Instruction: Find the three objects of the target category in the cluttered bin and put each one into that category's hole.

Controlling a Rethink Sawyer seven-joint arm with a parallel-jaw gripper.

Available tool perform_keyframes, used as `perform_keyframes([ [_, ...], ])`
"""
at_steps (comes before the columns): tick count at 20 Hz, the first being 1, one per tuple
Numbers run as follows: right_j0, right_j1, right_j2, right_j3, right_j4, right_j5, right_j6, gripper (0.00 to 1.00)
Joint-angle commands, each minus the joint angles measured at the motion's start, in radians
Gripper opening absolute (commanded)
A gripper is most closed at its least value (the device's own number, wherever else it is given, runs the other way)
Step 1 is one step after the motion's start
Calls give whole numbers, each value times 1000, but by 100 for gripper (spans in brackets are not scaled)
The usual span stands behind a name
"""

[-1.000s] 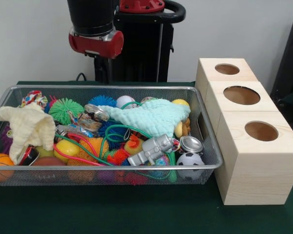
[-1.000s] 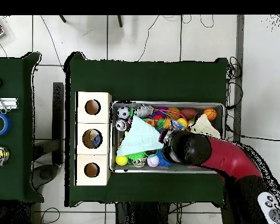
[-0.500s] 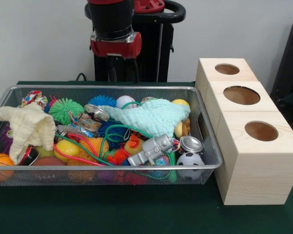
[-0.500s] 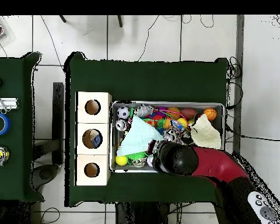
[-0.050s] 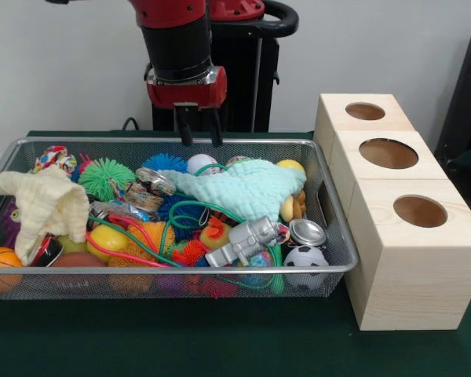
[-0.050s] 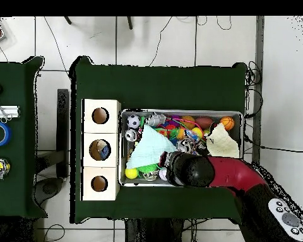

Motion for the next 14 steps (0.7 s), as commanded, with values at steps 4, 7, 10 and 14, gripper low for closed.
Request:
perform_keyframes([
  [4, -11, 54, 134, -92, -113, 89, -285, 0],
  [7, -13, 60, 156, -114, -104, 141, -303, 0],
  [10, -22, 60, 171, -137, -106, 183, -321, 0],
  [14, -27, 71, 190, -167, -116, 231, -346, 0],
])
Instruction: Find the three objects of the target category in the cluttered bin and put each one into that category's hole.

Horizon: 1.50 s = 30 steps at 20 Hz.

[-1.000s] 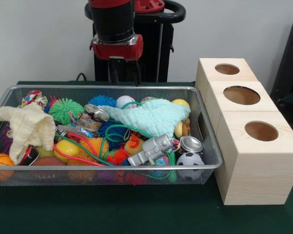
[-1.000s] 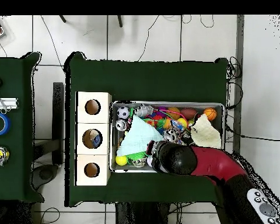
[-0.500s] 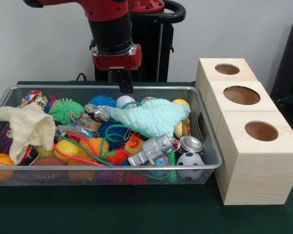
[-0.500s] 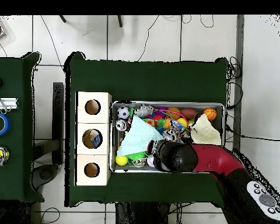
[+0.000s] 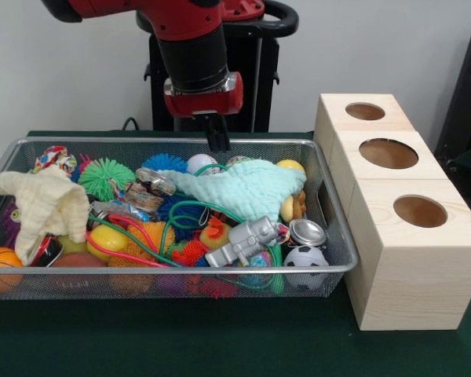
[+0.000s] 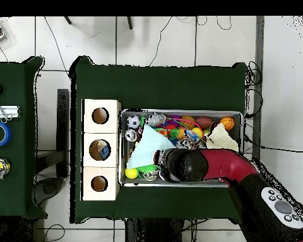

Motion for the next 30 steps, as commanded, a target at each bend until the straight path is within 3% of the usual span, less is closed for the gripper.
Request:
perform_keyframes([
  [1, -24, 31, 112, -132, -80, 149, -345, 0],
  [2, -30, 31, 123, -129, -94, 148, -342, 100],
  [4, -31, 32, 117, -125, -81, 142, -316, 100],
  [7, -42, 59, 148, -146, -100, 171, -377, 100],
  [12, -65, 111, 167, -148, -115, 165, -395, 100],
  [21, -73, 163, 100, -50, -273, -63, -245, 100],
  [30, -62, 161, 32, 38, -418, -184, -119, 100],
])
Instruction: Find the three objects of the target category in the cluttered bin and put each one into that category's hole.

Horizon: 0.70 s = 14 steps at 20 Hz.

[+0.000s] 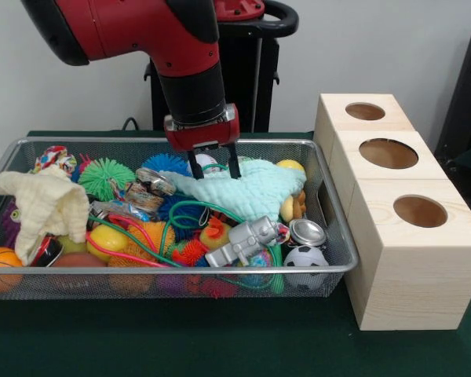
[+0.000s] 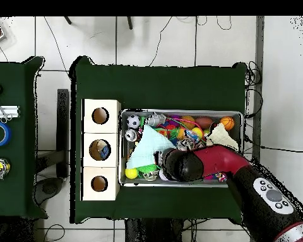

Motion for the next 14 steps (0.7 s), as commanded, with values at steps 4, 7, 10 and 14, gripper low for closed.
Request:
perform_keyframes([
  [4, 1, -12, -39, 151, -160, -147, -61, 100],
  [7, -3, -57, 19, 239, -128, -147, -72, 100],
  [10, 15, -110, 67, 321, -90, -161, -52, 100],
  [14, 54, -166, 87, 400, -75, -225, 16, 100],
])
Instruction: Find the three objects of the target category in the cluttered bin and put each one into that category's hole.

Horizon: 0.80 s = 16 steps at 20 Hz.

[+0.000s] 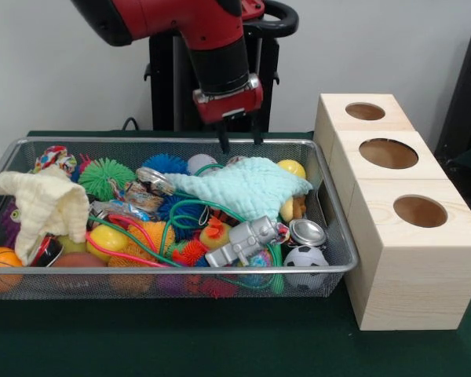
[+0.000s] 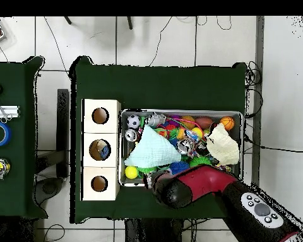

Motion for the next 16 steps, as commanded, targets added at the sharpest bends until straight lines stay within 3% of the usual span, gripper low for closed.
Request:
perform_keyframes([
  [1, 53, -105, 80, 189, -6, -118, 27, 100],
  [5, 95, -90, 35, 169, -36, -168, 53, 100],
  [8, 155, -6, -54, 94, -123, -247, 71, 100],
  [11, 152, 72, -70, 31, -145, -268, 37, 100],
  [16, 165, 43, -67, 23, -109, -248, 31, 100],
])
